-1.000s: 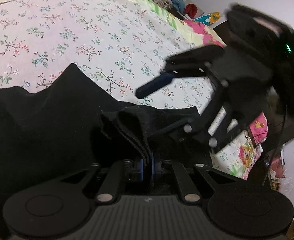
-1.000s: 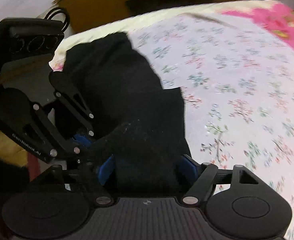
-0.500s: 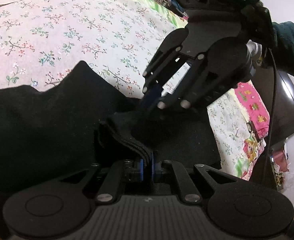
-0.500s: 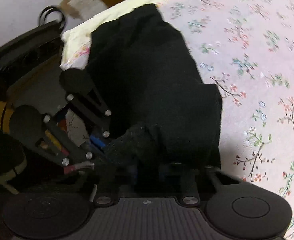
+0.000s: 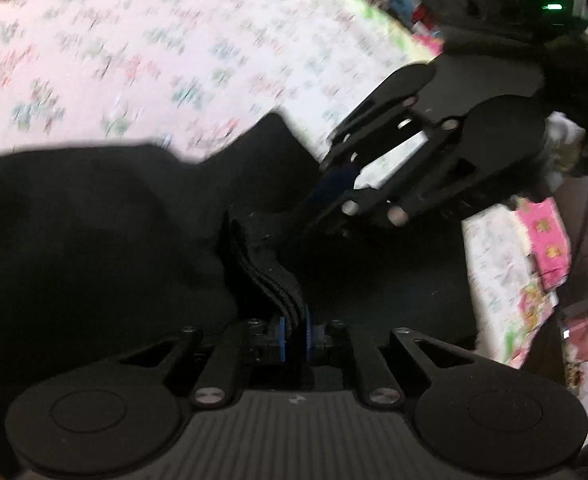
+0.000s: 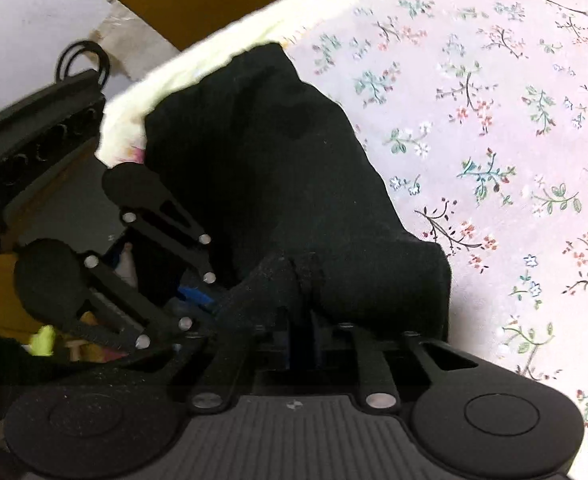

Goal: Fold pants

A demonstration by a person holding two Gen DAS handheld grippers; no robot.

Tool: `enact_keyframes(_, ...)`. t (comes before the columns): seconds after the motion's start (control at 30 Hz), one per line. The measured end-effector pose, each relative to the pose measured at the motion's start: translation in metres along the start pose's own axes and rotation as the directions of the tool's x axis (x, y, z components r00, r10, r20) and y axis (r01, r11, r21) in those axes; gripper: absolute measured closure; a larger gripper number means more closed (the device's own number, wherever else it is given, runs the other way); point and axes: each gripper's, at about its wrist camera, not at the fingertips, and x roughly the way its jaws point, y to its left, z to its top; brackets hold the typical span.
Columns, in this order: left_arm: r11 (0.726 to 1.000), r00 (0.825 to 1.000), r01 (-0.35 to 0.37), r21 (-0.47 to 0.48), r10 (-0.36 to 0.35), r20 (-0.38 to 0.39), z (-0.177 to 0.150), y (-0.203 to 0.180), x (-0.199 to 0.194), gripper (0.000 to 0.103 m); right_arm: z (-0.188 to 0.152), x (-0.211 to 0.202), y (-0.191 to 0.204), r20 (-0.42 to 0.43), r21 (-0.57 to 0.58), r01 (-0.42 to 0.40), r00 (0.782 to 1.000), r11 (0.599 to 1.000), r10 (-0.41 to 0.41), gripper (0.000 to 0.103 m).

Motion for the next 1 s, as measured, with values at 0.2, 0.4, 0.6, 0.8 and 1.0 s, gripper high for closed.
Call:
enact_keyframes(0.2, 0.997, 0.998, -0.056, -0.049, 0.058, 0.036, -0.018, 0.007, -0.03, 0.08, -0.011, -0.038, 0.023, 0.133, -0.009, 0.158, 0.979, 0.987, -0.155, 0.077)
enact_keyframes(0.4, 0.974, 0.978, -0.167, -0.156, 0.183, 0.097, -0.03, 0.024, -0.081, 0.08, -0.026, -0.047, 0.051, 0.27, 0.048, 0.155, 0.949, 0.987, -0.163, 0.076)
enact_keyframes(0.6, 0.91, 0.908, -0.338, -0.24, 0.383, 0.17, -0.032, 0.063, -0.124, 0.079, -0.042, 0.029, 0.046, 0.128, 0.143, 0.206, 0.966, 0.968, -0.224, 0.075)
enact_keyframes(0.8, 0.878, 0.869, -0.388, -0.281, 0.45, 0.205, -0.028, 0.094, -0.142, 0.078, -0.022, -0.001, 0.071, 0.203, 0.144, 0.223, 0.947, 0.964, -0.25, 0.073)
enact_keyframes(1.0, 0.9, 0.89, -0.365, -0.24, 0.413, 0.192, -0.026, 0.111, -0.148, 0.062, -0.004, 0.01, 0.07, 0.167, 0.154, 0.22, 0.955, 0.963, -0.245, 0.073)
